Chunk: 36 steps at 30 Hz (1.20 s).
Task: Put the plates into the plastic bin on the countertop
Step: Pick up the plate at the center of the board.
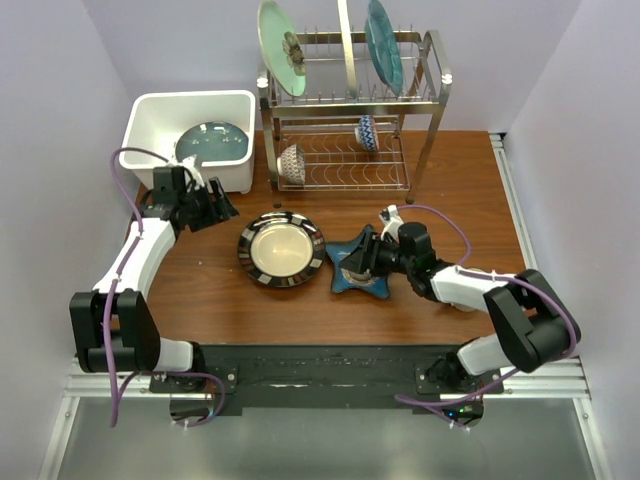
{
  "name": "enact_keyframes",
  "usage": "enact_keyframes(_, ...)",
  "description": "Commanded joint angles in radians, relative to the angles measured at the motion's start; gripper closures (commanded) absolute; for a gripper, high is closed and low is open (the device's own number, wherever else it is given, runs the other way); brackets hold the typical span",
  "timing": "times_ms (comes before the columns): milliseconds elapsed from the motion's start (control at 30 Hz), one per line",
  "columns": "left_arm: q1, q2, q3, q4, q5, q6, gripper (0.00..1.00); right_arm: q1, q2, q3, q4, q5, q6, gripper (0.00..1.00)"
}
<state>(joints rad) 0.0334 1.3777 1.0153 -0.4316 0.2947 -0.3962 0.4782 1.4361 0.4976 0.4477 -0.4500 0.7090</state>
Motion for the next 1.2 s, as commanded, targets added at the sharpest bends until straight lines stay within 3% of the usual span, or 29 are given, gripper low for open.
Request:
enact_keyframes(0,-0.02,-0.034,-0.041,0.054,-0.006,0.02,0.29,0.022,0.03,0.065,0.095,-0.047,0.04,0.39)
enact_keyframes(400,-0.026,-0.011,-0.058,0.03,-0.025,0.034,0.29,0.057,0.187,0.222,0.031,-0.032,0.04,0.48)
enact_keyframes(867,-0.056,0.083,-0.07,0.011,0.093,0.083,0.31,0.068,0.31,0.292,0.078,-0.07,0.06,0.61)
enact_keyframes(1167,-0.058,0.077,-0.073,0.004,0.112,0.097,0.32,0.076,0.351,0.292,0.114,-0.073,0.09,0.81)
